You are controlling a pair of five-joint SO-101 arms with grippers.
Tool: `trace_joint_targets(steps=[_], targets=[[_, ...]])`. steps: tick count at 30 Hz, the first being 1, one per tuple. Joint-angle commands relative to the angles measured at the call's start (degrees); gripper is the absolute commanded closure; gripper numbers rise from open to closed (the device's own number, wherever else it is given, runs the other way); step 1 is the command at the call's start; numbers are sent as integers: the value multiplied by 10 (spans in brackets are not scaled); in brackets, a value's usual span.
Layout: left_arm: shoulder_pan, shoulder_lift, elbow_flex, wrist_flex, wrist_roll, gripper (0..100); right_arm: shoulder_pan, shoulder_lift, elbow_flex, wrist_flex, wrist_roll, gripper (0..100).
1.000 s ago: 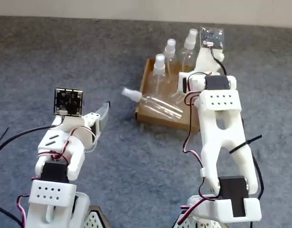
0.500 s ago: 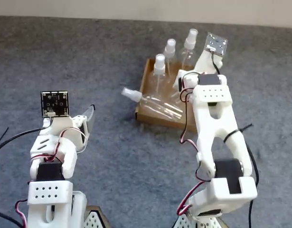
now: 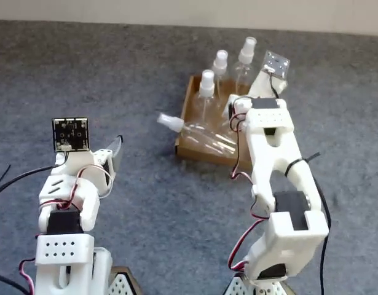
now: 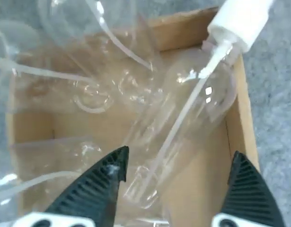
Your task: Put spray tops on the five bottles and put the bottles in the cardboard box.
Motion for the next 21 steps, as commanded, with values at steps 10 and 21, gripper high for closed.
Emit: trace_joint_targets(steps=[10, 21], targets=[[-7, -1, 0, -15, -3, 769, 36, -1, -31, -9, -5, 882], [-6, -1, 0, -15, -3, 769, 72, -2, -64, -10, -5, 962]])
